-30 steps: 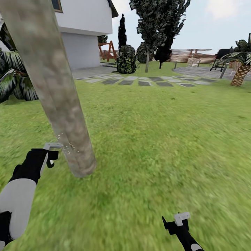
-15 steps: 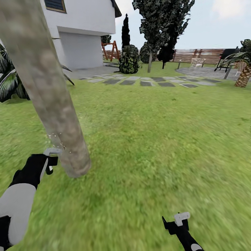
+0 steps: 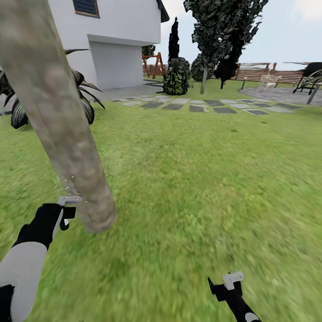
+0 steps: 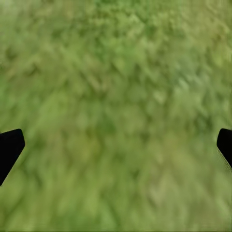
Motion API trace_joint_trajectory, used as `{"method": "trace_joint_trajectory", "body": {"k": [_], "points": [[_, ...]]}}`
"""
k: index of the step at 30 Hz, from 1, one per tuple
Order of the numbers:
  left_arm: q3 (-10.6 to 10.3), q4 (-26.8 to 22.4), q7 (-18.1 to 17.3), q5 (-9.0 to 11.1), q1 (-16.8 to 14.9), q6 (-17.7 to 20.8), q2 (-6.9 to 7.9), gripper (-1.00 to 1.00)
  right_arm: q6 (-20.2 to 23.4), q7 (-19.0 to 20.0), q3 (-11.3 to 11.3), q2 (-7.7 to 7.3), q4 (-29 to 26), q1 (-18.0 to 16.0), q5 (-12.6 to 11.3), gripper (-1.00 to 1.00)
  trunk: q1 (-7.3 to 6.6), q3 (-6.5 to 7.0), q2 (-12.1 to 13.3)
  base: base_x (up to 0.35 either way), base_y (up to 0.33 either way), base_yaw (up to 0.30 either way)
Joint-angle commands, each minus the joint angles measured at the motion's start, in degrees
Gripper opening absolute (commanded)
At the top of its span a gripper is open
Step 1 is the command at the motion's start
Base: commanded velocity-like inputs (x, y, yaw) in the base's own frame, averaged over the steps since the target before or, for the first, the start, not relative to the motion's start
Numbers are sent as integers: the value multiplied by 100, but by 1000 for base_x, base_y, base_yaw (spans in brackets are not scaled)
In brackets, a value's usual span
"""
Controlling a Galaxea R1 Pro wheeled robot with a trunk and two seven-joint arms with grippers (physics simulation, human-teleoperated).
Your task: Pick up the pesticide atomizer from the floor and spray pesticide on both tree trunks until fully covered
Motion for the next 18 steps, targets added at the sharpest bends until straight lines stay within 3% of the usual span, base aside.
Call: {"method": "trace_joint_trajectory", "body": {"k": [1, 10, 18], "points": [[17, -11, -58, -63, -6, 23, -5, -100, -18, 32, -50, 0, 2, -2, 33, 100, 0, -5, -2, 68, -257, 275], [22, -36, -58, -53, -111, 57, -30, -100, -17, 33, -48, 0, 2, -2, 33, 100, 0, -5, -2, 44, -272, 267], [-19, -240, -58, -52, -103, 194, -98, -100, -16, 24, -54, 0, 2, -2, 33, 100, 0, -5, -2, 183, -241, 38]]}}
